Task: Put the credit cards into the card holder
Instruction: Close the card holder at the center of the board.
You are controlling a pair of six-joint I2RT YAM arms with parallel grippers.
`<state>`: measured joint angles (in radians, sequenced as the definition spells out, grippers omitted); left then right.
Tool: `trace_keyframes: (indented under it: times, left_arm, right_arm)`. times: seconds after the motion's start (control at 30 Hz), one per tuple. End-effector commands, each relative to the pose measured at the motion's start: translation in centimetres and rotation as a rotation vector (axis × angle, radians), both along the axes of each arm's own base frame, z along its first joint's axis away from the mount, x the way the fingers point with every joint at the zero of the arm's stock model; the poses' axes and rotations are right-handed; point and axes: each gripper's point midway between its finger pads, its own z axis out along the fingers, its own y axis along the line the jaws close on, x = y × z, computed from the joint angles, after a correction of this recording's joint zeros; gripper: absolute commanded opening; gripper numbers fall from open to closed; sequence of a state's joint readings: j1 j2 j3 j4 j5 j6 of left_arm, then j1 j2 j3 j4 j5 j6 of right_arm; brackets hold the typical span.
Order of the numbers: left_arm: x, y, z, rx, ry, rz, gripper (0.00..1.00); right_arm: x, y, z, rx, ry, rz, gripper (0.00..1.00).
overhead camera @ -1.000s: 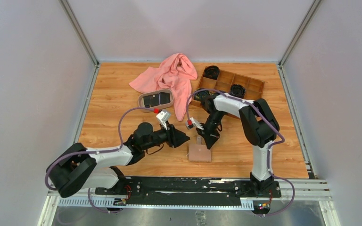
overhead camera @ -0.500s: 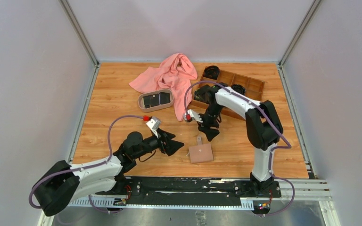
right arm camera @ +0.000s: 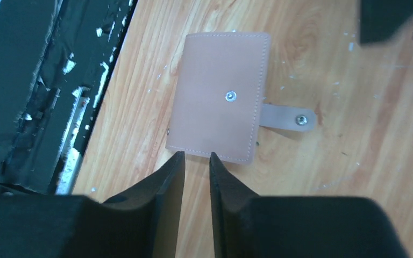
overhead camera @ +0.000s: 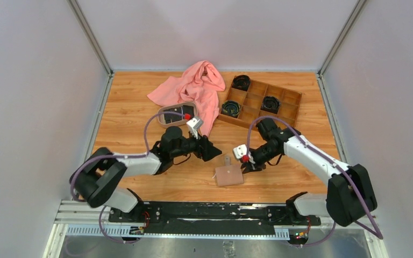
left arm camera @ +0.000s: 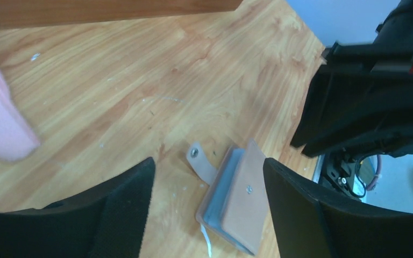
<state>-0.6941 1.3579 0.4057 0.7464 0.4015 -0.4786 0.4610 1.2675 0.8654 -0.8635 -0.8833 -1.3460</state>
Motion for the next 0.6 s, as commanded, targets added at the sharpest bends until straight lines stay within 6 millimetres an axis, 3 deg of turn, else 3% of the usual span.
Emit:
trace_keyframes:
  times: [0.0, 0.2, 0.57]
  left_arm:
    - [0.4, -2.5, -2.0, 0.009, 0.106, -0.16, 0.73]
    - [1.7, -4.4, -5.3, 0.027, 0.23, -0.2, 0.57]
    - [1.6, -5.3, -6.8, 0.025, 0.306, -0.262, 0.44]
  right_arm:
    - [1.9, 2.0, -2.0, 0.064, -0.153, 0.077, 0.21]
    - [2.4, 2.3, -4.3, -0.033, -0.176, 0.092, 0.15]
    - [2.4, 1.9, -5.9, -0.104, -0.159, 0.097, 0.15]
